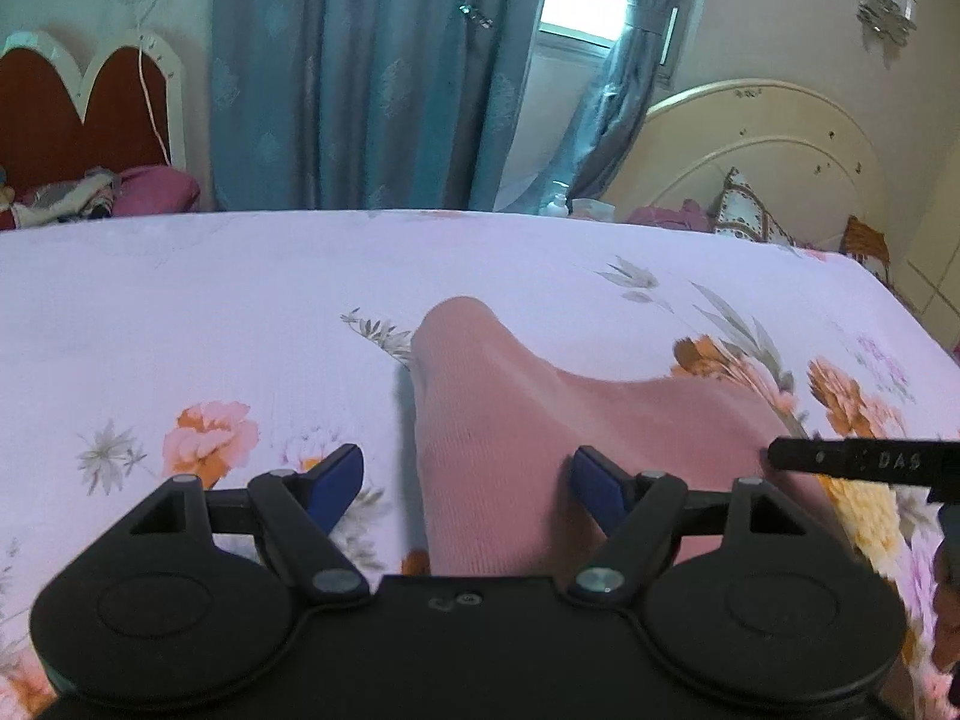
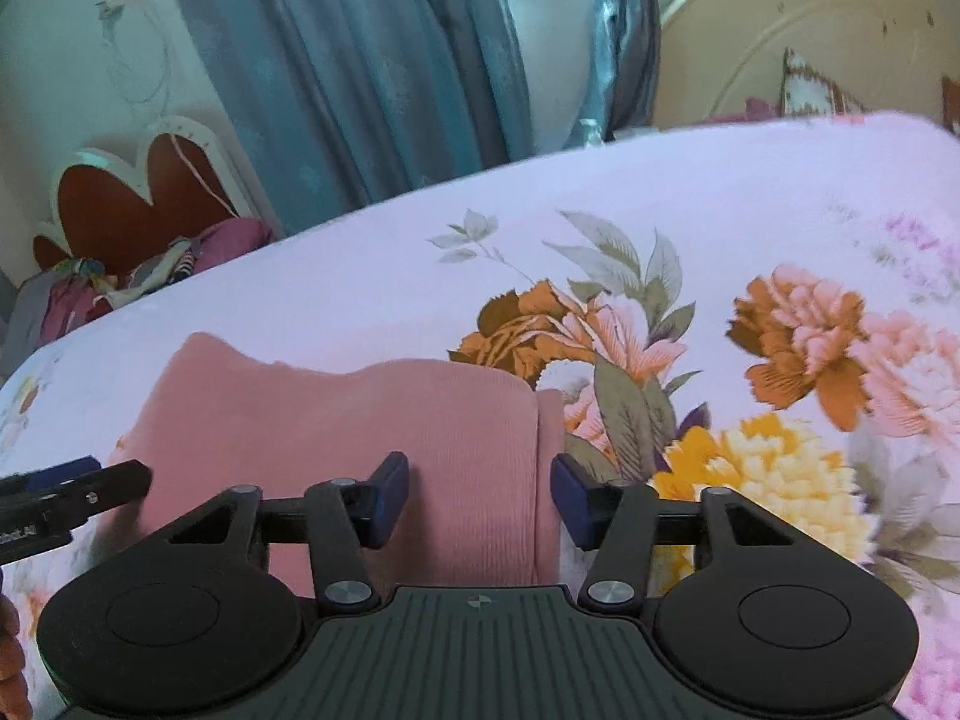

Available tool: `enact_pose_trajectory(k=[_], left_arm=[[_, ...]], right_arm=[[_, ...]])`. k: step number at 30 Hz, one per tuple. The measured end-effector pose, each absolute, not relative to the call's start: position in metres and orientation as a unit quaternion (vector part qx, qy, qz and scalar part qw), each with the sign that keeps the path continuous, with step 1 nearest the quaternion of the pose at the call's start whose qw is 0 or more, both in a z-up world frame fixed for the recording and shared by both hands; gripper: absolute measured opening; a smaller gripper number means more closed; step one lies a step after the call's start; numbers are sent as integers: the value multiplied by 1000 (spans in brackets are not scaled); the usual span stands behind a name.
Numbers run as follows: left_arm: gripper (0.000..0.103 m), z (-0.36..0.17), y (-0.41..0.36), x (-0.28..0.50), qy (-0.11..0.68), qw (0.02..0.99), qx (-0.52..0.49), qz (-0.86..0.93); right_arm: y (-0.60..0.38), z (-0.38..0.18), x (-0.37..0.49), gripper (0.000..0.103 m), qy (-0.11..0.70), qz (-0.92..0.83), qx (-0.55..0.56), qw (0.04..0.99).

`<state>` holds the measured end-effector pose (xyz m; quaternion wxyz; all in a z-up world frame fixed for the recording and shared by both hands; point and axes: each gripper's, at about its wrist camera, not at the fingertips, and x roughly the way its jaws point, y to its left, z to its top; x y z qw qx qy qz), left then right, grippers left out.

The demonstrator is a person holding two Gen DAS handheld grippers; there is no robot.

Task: Fold small clothes

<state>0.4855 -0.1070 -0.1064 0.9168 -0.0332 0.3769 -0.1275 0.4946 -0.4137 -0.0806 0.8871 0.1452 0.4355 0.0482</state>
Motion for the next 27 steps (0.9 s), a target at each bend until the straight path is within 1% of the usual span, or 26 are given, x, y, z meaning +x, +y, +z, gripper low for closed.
enact_pose_trajectory(k=[1,2,3,4,7,8,9,10,11,12,13,14,17,20,22,24,27], left_arm=[[75,-109,-107,490,379,916,-37,-127],[75,-112,-106,495,381,915,-42,-128],[75,-115,-107,498,384,913,-45,-129],[73,-118,-107,502,387,912,-48,-128],[58,-131,-106,507,396,907,-56,-132],[58,-134,-106,505,394,908,-60,-133],[58,-134,-106,503,391,908,-65,-134],[58,-135,-108,502,389,908,-67,-137],[63,-137,-110,502,389,908,-65,-138],[66,-139,-113,504,391,909,-58,-133],[73,-142,-114,507,391,910,-54,-125],[77,-144,-114,509,393,910,-54,-119],[77,-142,-109,512,397,908,-61,-117],[76,-133,-108,504,375,919,-50,-109],[76,-139,-112,505,377,920,-31,-105],[77,-142,-113,506,378,919,-34,-104],[77,-136,-112,504,379,919,-33,-100]], right_arm=[[-414,-85,498,52,439,47,147,885],[-413,-90,502,40,443,50,148,883],[-412,-93,504,22,447,56,151,880],[-410,-94,504,21,446,56,149,881],[-404,-84,493,13,416,55,121,900],[-405,-78,486,8,397,53,108,910],[-406,-78,482,8,388,42,96,916],[-408,-85,483,8,400,33,88,912],[-411,-97,488,8,420,25,87,903],[-414,-103,490,8,422,22,90,902],[-414,-102,492,8,418,19,88,904],[-413,-100,494,8,416,15,82,906],[-417,-88,493,9,392,10,95,915],[-411,-77,489,8,372,7,71,925],[-408,-87,496,8,395,15,61,917],[-404,-100,506,8,411,12,38,911],[-405,-103,506,9,411,7,30,911]])
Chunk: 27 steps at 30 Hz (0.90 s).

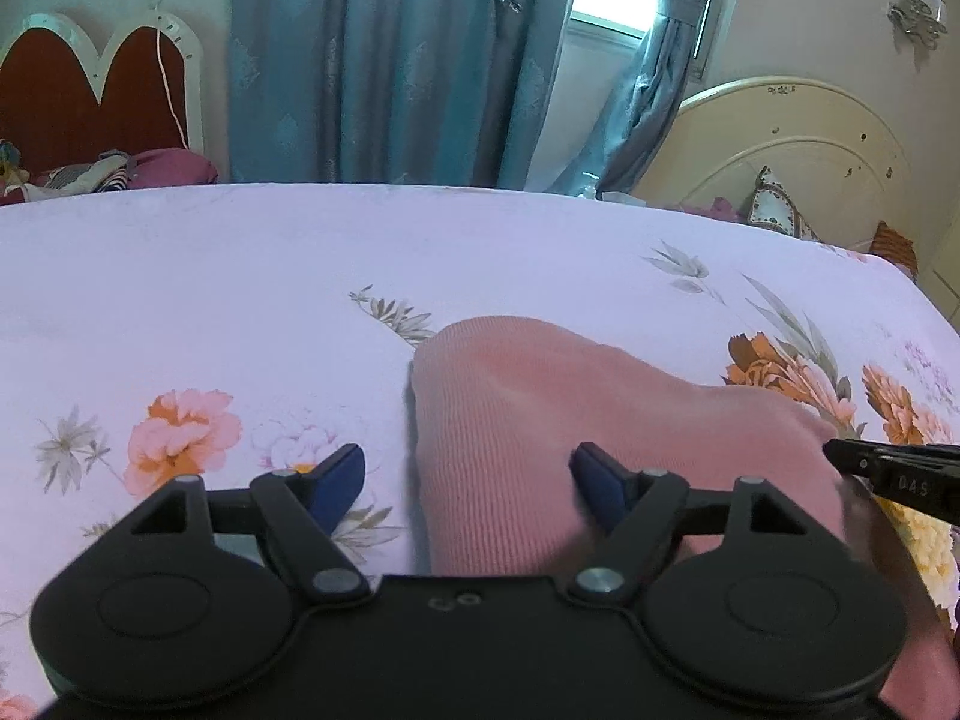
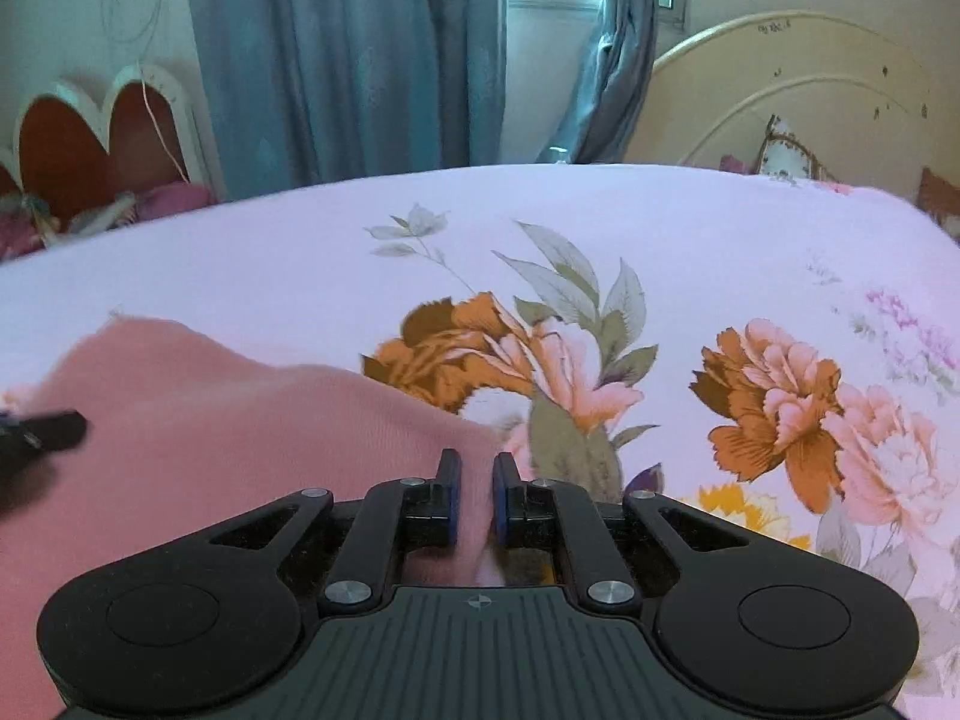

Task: Fold small clothes
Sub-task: 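Pinch the bundle edge with the right tool and straighten it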

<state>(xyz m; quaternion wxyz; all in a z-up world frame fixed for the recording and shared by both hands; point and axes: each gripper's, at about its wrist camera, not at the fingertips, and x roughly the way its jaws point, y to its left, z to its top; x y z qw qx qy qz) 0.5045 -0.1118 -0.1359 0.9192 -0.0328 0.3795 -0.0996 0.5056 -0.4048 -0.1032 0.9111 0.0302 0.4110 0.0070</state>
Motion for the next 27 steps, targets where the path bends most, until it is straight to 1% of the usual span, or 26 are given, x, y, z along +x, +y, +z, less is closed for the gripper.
enact_pose_trajectory(k=[4,8,17,19,20,21,23,25,26,27], left_arm=[[74,-120,-108,489,366,925,-33,-93],[75,-110,-103,470,359,928,-32,-94],[74,-107,-94,424,369,922,-48,-106],[74,-108,-96,414,371,921,-49,-113],[74,-110,-99,410,371,920,-45,-116],[74,-113,-102,407,371,920,-39,-118],[74,-118,-105,405,371,921,-33,-116],[72,-123,-105,406,376,919,-38,-114],[69,-124,-107,407,377,918,-40,-114],[67,-125,-108,406,376,919,-39,-115]], right_arm=[[-407,-80,486,9,396,19,61,916],[-404,-63,465,9,395,38,72,915],[-399,-65,423,9,417,41,84,904],[-399,-67,417,19,419,42,89,903],[-399,-67,415,42,417,39,92,904],[-399,-66,412,61,413,38,95,905],[-396,-65,410,61,405,43,94,908],[-394,-68,413,46,416,48,97,903],[-395,-71,416,30,425,50,99,898],[-394,-75,418,20,433,49,96,895]])
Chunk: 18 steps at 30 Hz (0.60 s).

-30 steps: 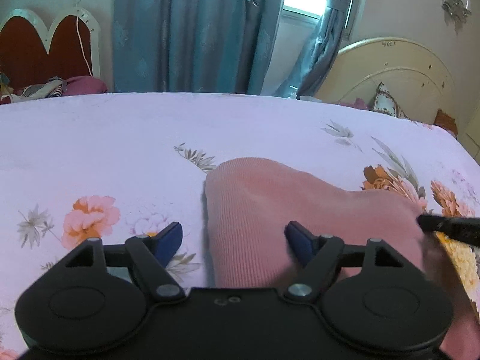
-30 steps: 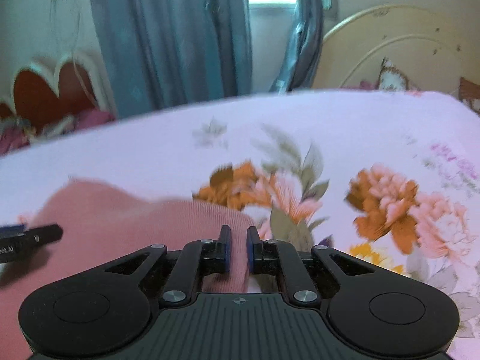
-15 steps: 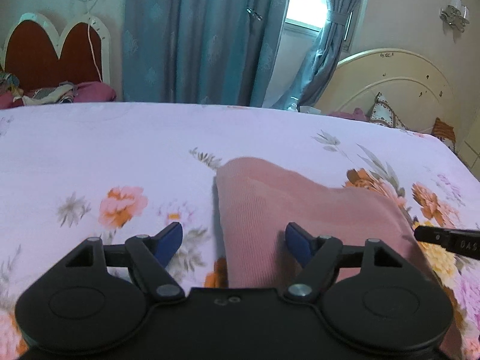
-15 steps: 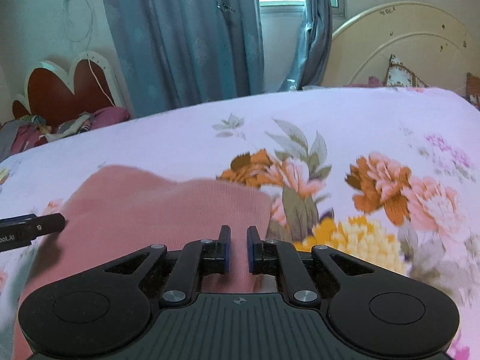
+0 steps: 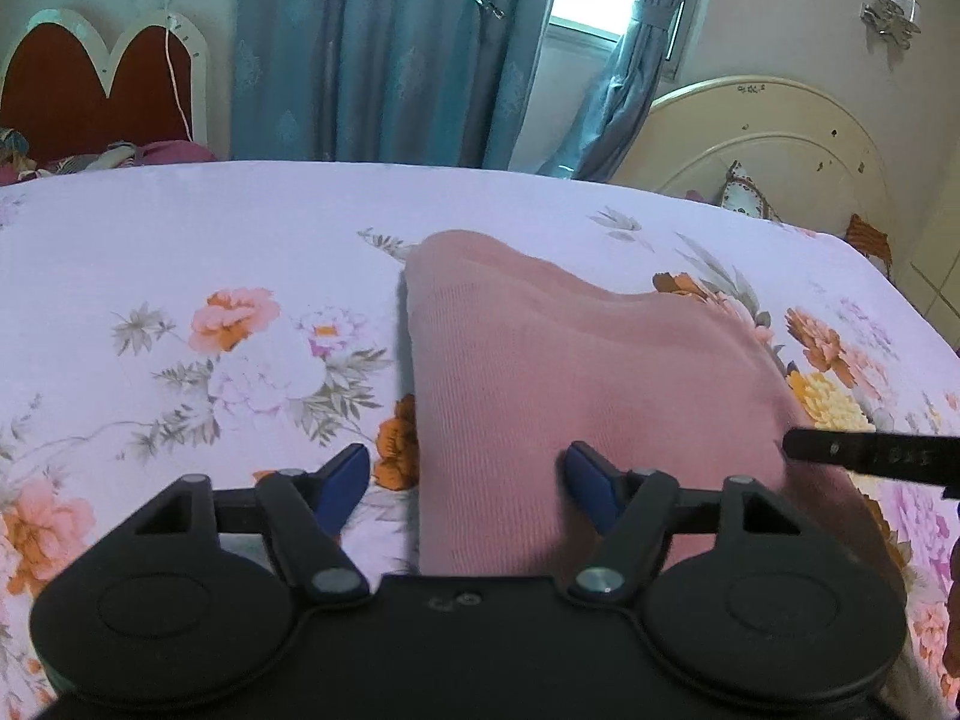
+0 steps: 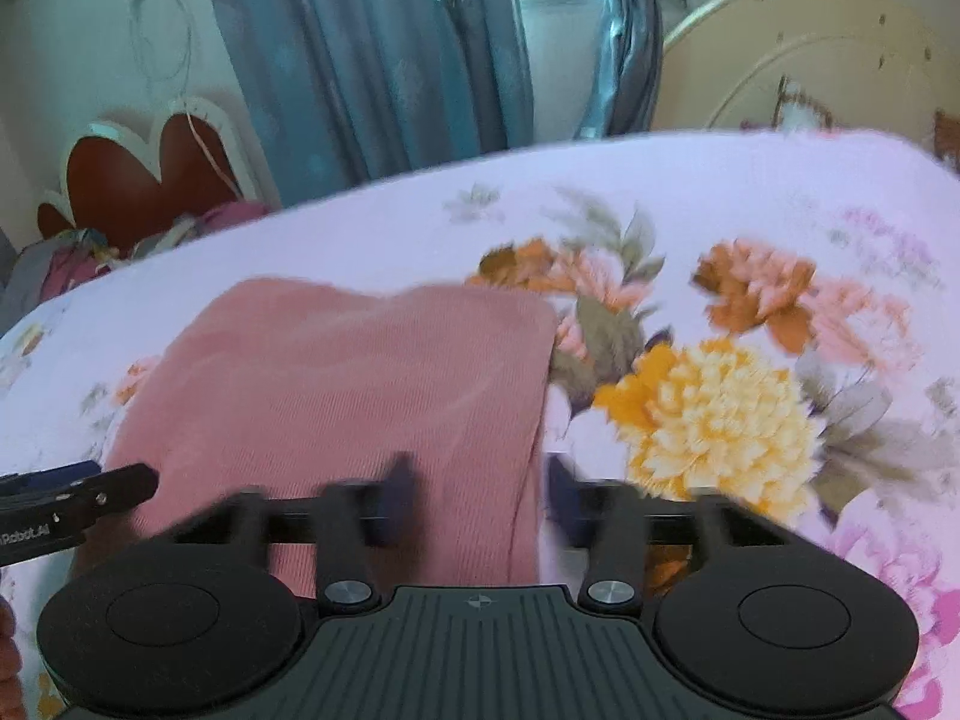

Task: Fold small clothes
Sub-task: 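Pinch the bundle edge with the right tool and straighten it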

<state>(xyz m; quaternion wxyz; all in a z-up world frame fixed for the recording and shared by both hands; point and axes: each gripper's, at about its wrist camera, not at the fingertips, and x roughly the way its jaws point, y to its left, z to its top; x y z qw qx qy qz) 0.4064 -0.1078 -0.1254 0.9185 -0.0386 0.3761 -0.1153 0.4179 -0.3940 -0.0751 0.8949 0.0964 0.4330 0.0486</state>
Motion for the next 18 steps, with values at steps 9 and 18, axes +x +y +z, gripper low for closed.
enact_pose_trajectory(k=[9,18], left_arm=[[56,-128,-116,403,377,919,-42,-108],[63,-111,-97,365,370,921,-26,-120]], right_arm=[[-409,-82,422,16,438,35,95,893],[-414,-55,354,16,443,73,101,888]])
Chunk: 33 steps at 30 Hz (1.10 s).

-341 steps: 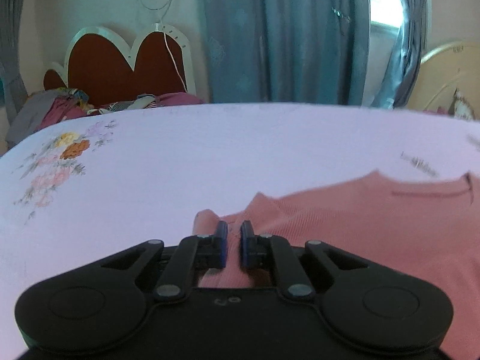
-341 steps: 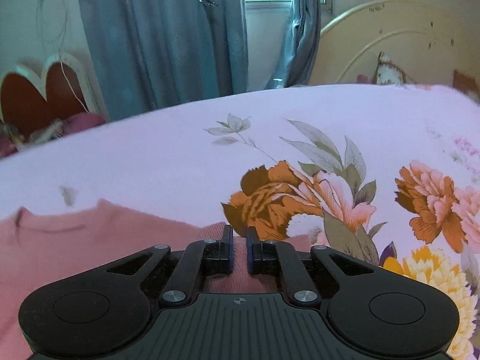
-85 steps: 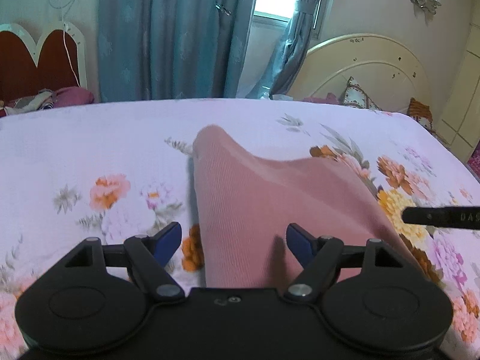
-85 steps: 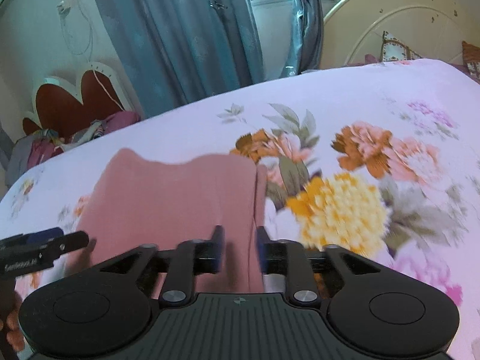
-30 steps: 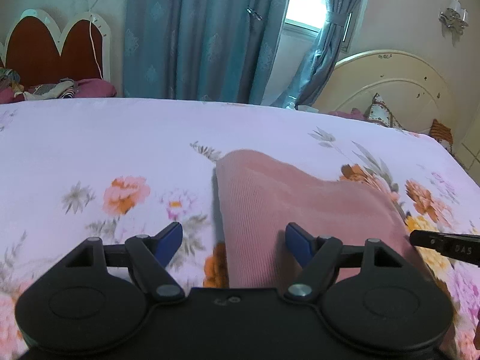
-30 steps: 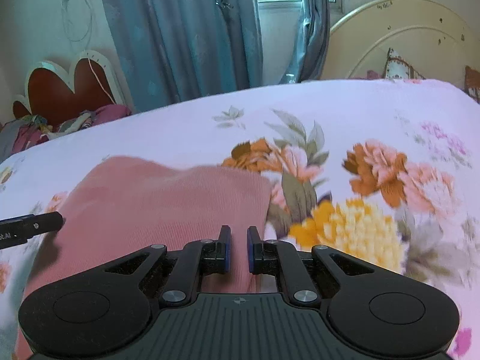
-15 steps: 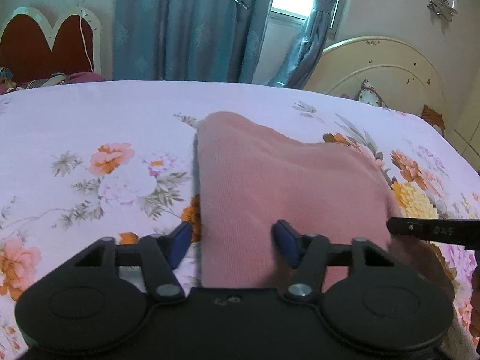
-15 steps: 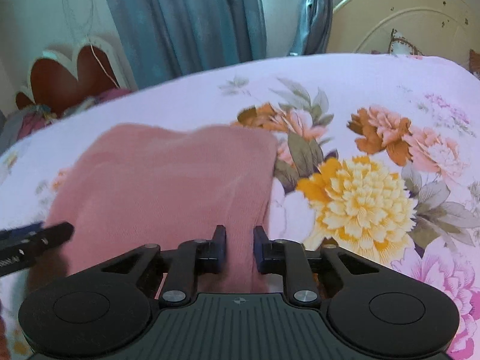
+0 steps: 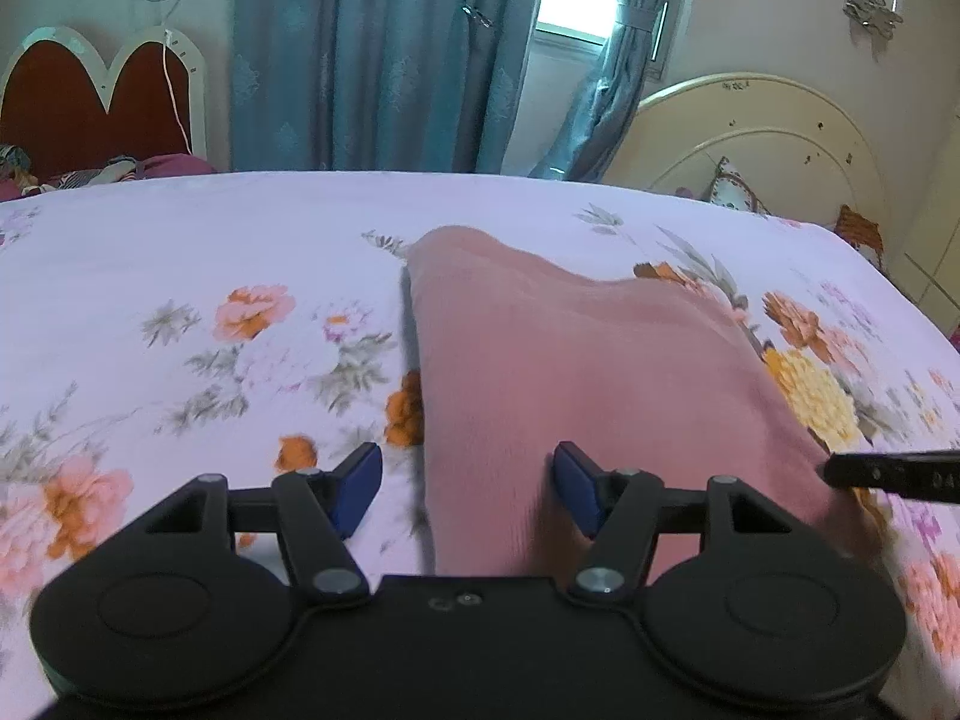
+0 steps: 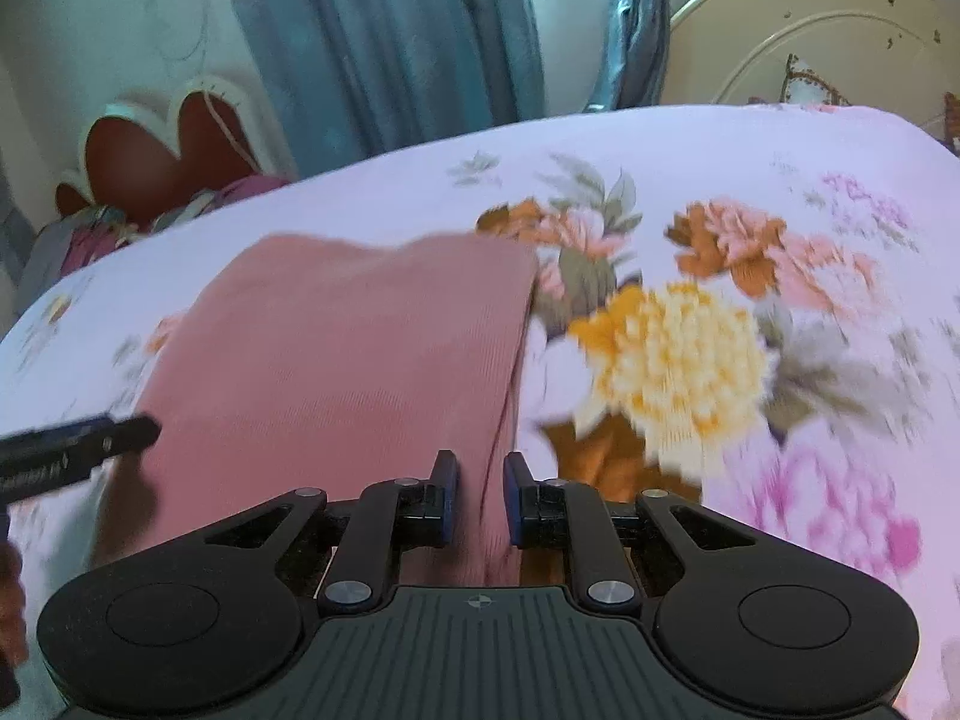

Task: Fold small clothes

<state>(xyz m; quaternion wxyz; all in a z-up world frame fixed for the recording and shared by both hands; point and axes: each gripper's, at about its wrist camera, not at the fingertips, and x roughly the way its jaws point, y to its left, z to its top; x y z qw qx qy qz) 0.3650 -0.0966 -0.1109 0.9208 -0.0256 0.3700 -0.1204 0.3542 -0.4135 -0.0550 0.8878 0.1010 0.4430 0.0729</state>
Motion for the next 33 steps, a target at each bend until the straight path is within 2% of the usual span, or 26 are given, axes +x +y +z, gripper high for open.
enact_pose_trajectory(k=[5,9,15,20,22,23,26,33], left_arm=[[61,-129,-101,351,401,907,-18,-129],[64,-144,-100,351,413,902,-29,-121],[67,-130,-94,352,425,896,-41,-125],[80,-111,-90,361,406,903,-58,-124],[80,-110,-91,372,408,903,-66,-121],[81,-110,-92,377,409,902,-68,-118],[84,-115,-95,395,418,897,-75,-119],[88,-134,-100,428,434,884,-109,-135]], right_arm=[[-404,-74,333,16,468,61,70,879],[-419,-84,335,16,467,50,116,875],[-430,-74,326,17,471,45,136,870],[-425,-48,335,18,444,64,120,885],[-425,-44,348,50,434,64,120,890],[-424,-43,354,77,427,59,118,895],[-420,-47,373,79,420,70,110,898],[-428,-79,424,79,443,86,167,877]])
